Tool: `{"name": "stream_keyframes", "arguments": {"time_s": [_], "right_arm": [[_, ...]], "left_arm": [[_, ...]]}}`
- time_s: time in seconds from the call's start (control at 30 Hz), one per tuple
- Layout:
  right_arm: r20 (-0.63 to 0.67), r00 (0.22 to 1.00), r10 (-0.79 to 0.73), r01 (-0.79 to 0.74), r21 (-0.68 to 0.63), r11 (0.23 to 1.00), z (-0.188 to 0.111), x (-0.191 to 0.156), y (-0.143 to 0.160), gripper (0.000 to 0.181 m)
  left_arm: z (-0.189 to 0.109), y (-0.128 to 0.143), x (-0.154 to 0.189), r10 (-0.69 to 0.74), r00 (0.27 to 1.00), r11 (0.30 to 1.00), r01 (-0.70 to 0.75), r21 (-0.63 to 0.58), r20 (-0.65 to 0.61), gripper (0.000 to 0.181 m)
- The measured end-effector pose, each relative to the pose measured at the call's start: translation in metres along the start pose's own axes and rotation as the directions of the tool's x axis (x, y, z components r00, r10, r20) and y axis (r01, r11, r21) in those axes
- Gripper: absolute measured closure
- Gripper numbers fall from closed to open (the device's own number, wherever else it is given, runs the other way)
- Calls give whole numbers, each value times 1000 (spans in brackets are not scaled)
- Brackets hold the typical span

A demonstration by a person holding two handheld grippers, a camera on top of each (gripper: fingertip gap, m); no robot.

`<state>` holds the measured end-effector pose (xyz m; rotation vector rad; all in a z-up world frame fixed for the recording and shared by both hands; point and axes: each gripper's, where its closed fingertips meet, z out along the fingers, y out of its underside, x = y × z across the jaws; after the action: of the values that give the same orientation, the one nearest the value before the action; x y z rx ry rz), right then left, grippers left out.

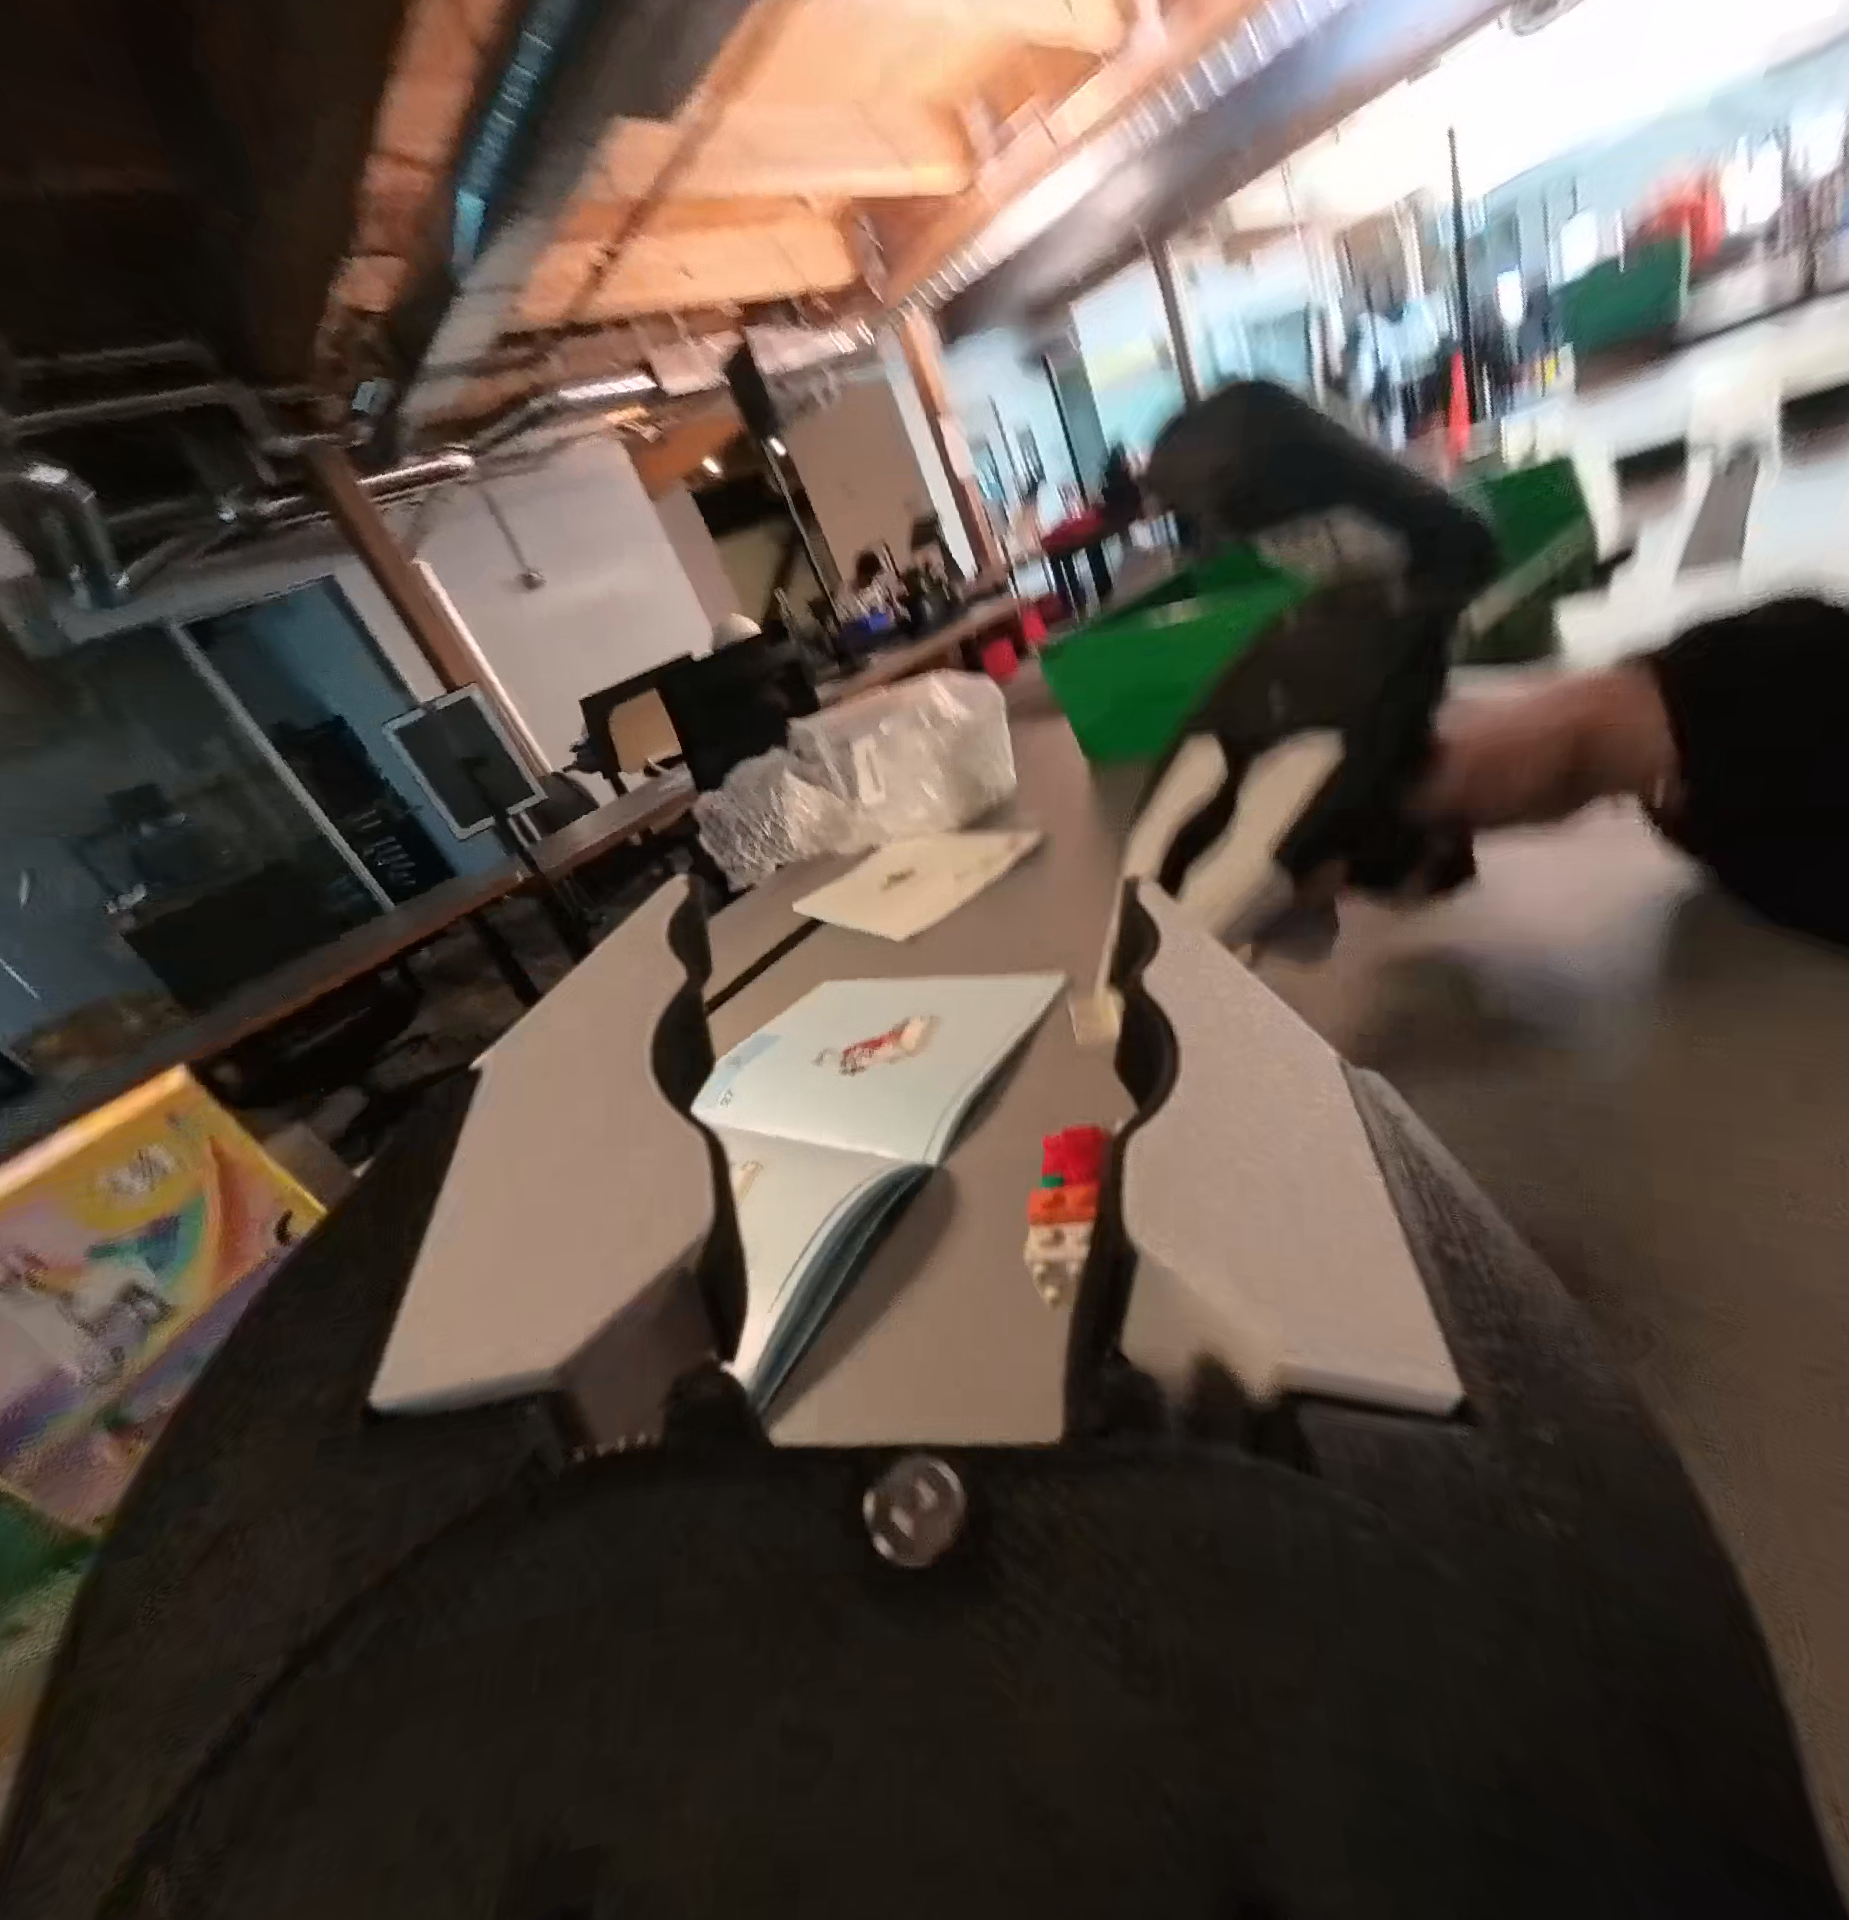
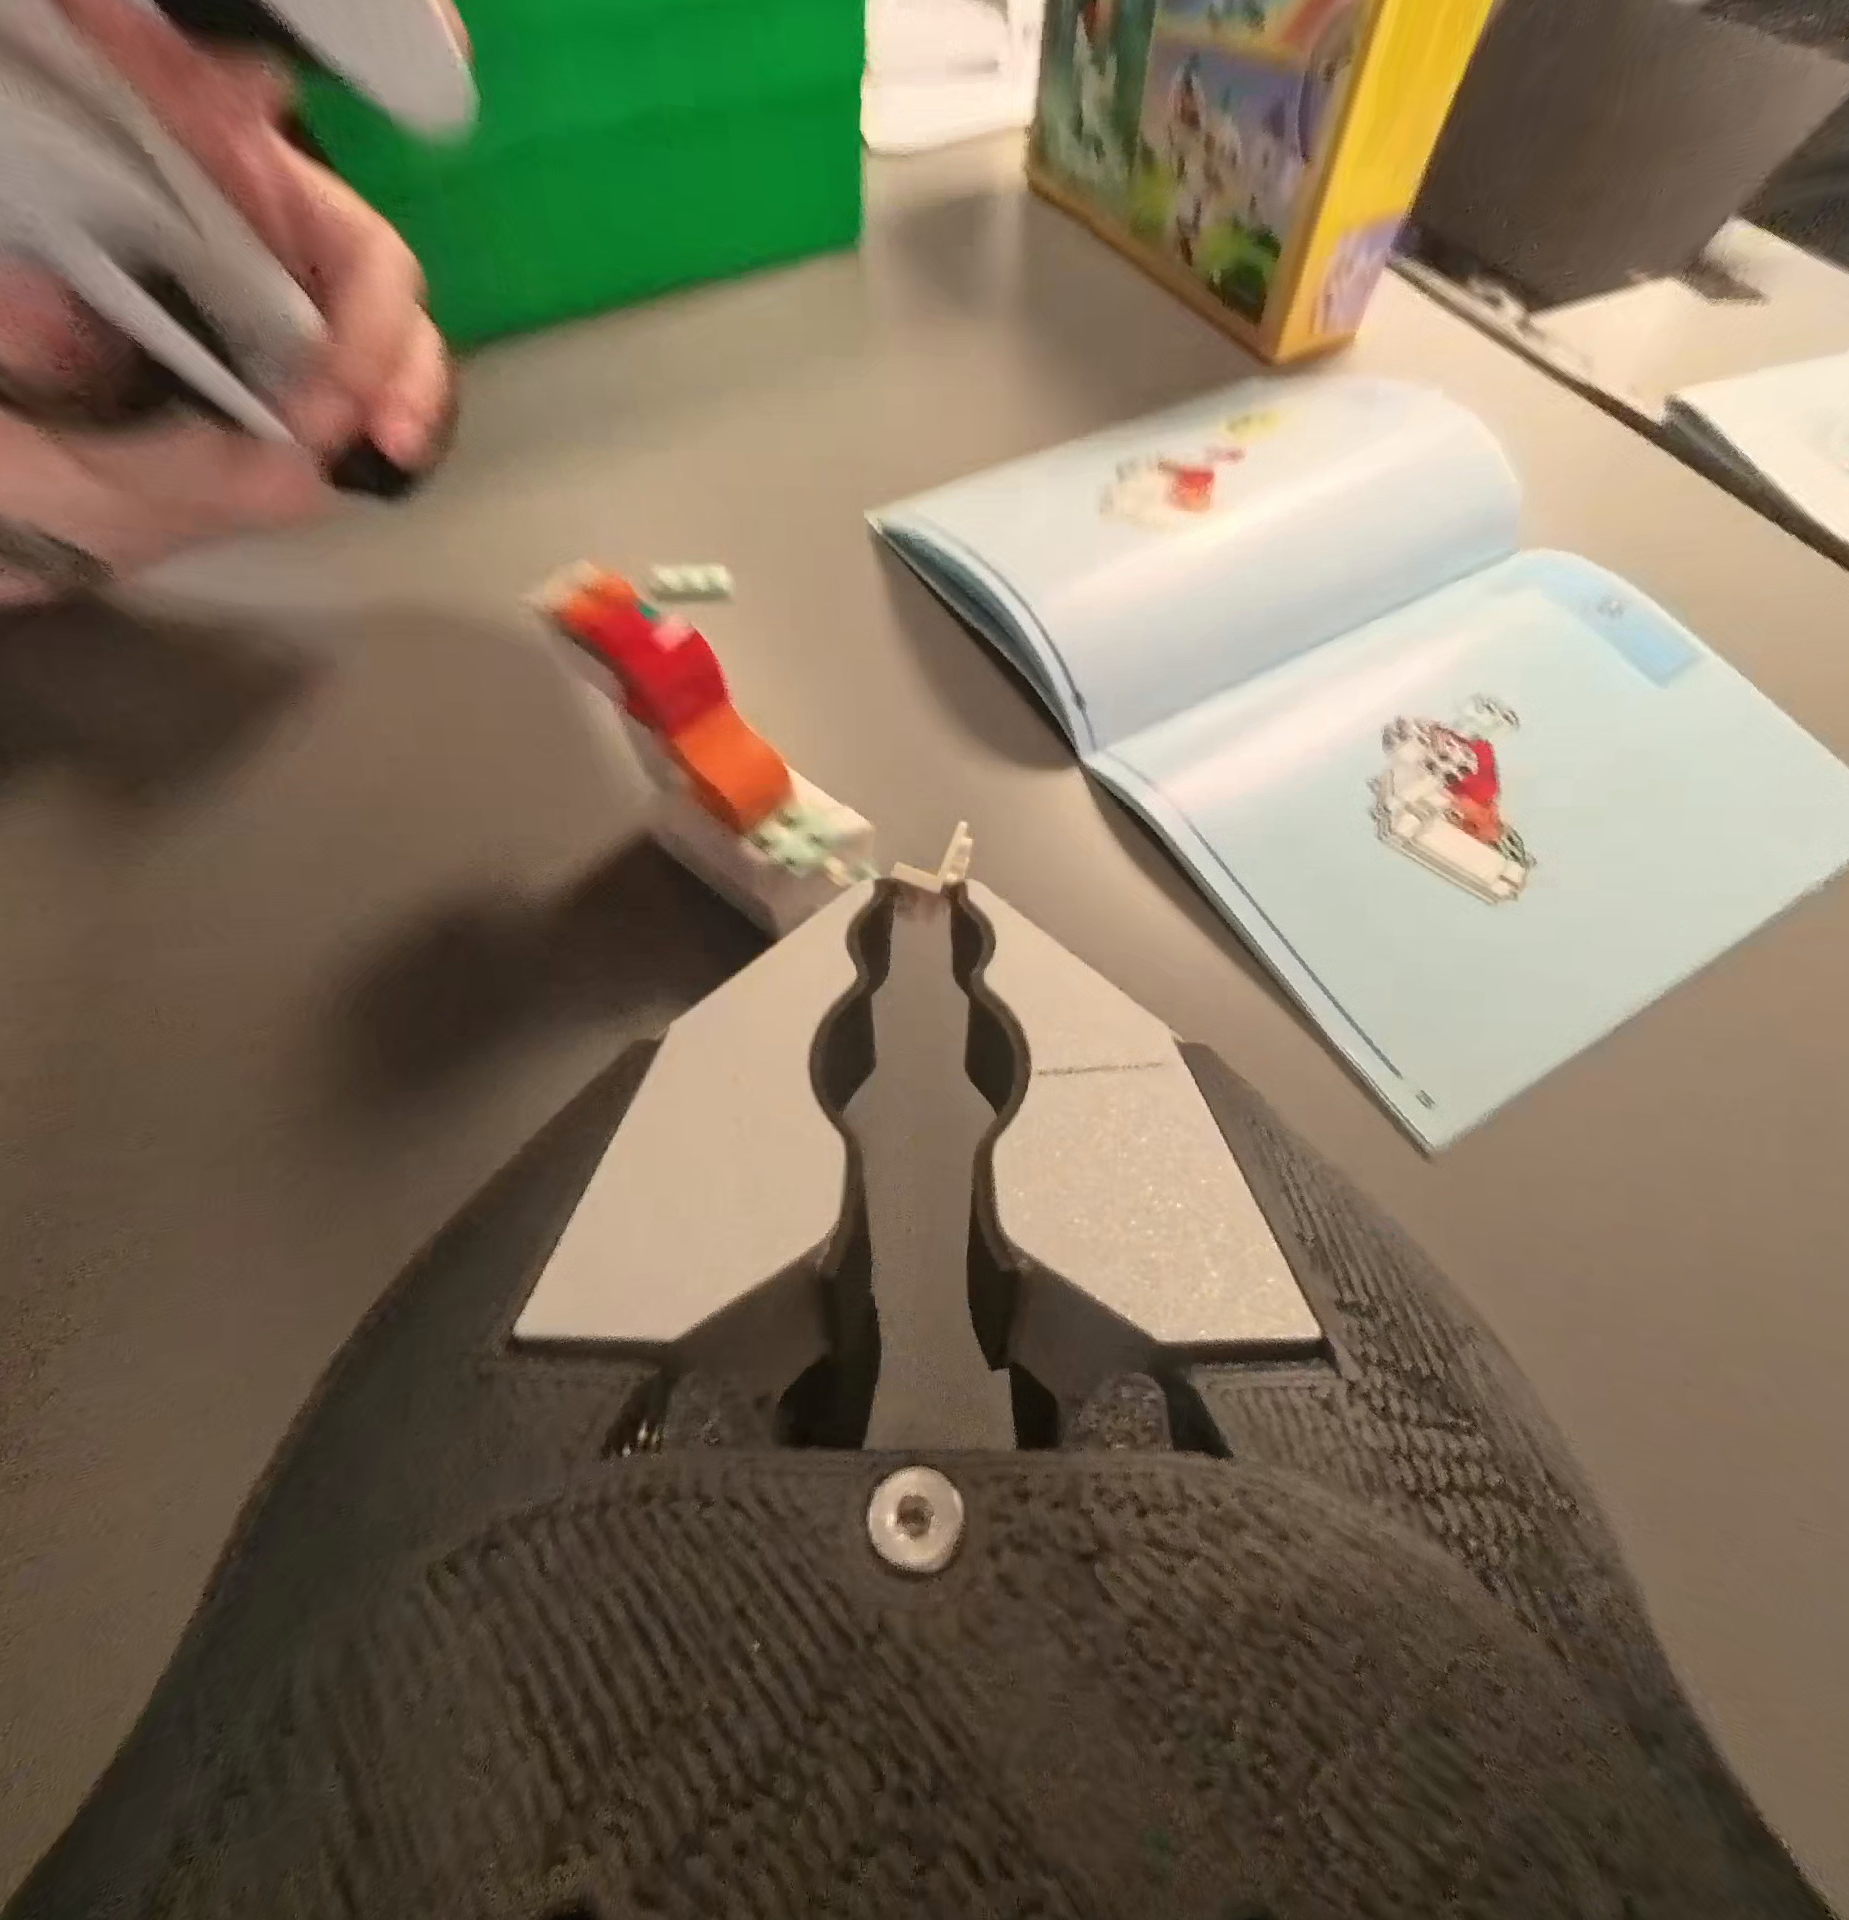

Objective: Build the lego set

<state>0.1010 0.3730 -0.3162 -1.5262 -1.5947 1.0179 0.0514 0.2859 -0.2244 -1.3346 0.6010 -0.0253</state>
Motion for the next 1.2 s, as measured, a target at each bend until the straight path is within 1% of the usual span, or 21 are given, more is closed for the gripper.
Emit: {"name": "stream_keyframes", "arguments": {"time_s": [0.03, 0.1, 0.17, 0.2, 0.27, 0.3, 0.33, 0.37, 0.43, 0.6, 0.67, 0.7, 0.77, 0.83, 0.87, 0.93, 0.97, 1.0, 1.07, 1.1, 1.2], "right_arm": [[49, 998, 32, -34, 39, 999, -4, -8, -10, 172], [153, 986, 67, -78, 71, 994, -10, -26, -24, 172], [232, 970, 77, -92, 54, 994, -12, -42, -27, 172], [275, 957, 89, -106, 46, 993, -12, -50, -28, 172], [352, 928, 122, -145, 40, 989, -12, -63, -30, 172], [386, 912, 137, -164, 38, 986, -13, -68, -30, 172], [417, 896, 150, -182, 37, 983, -14, -72, -31, 172], [444, 881, 162, -200, 39, 979, -17, -75, -32, 172], [487, 854, 184, -234, 43, 971, -22, -78, -35, 172], [568, 784, 249, -320, 27, 947, -32, -84, -34, 172], [573, 774, 269, -348, 30, 937, -32, -82, -35, 172], [569, 775, 274, -357, 36, 934, -31, -81, -35, 172], [541, 799, 261, -358, 80, 930, -29, -76, -39, 171], [467, 860, 206, -317, 172, 933, -28, -67, -45, 160], [421, 892, 164, -278, 226, 934, -28, -63, -48, 155], [329, 941, 78, -194, 337, 921, -32, -60, -56, 155], [294, 955, 45, -159, 377, 912, -34, -61, -59, 156], [273, 962, 15, -129, 405, 905, -36, -64, -62, 156], [253, 967, -39, -79, 438, 895, -38, -74, -65, 156], [241, 969, -61, -55, 446, 894, -38, -78, -67, 158], [208, 972, -105, -1, 452, 892, -36, -86, -68, 163]], "left_arm": [[4, 6, 11, 95, 995, 994, -96, -50, -30, 105], [9, 18, 32, 277, 956, 950, -287, -122, -93, 108], [13, 26, 48, 441, 887, 874, -459, -158, -138, 113], [15, 30, 53, 527, 837, 820, -546, -172, -148, 114], [18, 30, 53, 704, 705, 679, -705, -203, -93, 123], [19, 33, 57, 761, 641, 614, -762, -205, -105, 127], [19, 38, 63, 792, 597, 569, -798, -201, -130, 129], [19, 42, 68, 808, 570, 541, -819, -193, -150, 131], [18, 42, 74, 829, 536, 513, -842, -166, -157, 138], [17, 27, 80, 860, 502, 491, -863, -121, -92, 169], [19, 28, 79, 871, 483, 470, -872, -138, -86, 169], [20, 28, 77, 869, 488, 472, -868, -156, -87, 169], [21, 29, 73, 836, 541, 519, -833, -192, -87, 170], [22, 27, 68, 765, 640, 616, -759, -211, -71, 170], [23, 25, 66, 705, 706, 681, -699, -218, -64, 170], [24, 21, 65, 503, 861, 838, -506, -206, -68, 169], [25, 18, 65, 374, 925, 904, -381, -192, -72, 169], [26, 15, 64, 235, 969, 953, -246, -177, -77, 170], [25, 10, 60, -3, 997, 989, -9, -145, -83, 170], [25, 10, 57, -74, 994, 988, 62, -138, -85, 170], [23, 12, 56, -149, 984, 981, 135, -140, -97, 170]]}}
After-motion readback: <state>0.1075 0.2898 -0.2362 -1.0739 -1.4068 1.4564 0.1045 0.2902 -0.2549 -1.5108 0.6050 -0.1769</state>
